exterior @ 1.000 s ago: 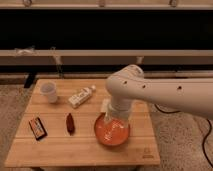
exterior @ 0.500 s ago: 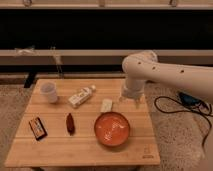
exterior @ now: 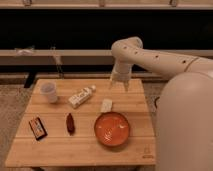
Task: Move the arm in a circular motion
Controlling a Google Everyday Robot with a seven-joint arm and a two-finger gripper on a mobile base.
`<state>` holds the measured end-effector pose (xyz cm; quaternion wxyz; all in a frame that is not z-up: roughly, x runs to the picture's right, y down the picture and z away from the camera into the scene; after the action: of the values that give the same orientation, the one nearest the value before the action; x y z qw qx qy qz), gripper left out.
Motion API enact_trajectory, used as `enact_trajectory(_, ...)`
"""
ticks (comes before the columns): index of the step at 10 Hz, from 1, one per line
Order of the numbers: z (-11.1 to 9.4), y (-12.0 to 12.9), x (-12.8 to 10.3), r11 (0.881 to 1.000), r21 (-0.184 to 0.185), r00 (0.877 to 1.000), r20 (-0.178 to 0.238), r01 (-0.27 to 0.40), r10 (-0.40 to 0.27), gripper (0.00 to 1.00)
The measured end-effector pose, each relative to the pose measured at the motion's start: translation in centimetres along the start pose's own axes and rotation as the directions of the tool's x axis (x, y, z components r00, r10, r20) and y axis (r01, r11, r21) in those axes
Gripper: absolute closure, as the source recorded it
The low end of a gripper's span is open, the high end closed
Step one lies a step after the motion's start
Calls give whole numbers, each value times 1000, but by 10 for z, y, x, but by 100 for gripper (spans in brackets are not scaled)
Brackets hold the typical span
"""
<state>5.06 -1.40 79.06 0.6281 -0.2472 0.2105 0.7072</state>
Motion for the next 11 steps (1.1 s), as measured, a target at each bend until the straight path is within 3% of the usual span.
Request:
enact_trajectory(3, 6, 65, -25, 995, -3, 995, 5, 102, -102, 35)
enact_trajectory(6, 11, 144, -34, 971, 0, 971, 7, 241, -241, 35)
enact_trajectory(7, 11, 170, -30, 958, -2, 958, 7, 286, -286, 35)
enact_trajectory(9, 11, 224, -5, 922, -4, 922, 2, 386, -386, 35)
enact_trajectory(11, 6, 268, 38, 882, -9, 882, 1, 472, -472, 35)
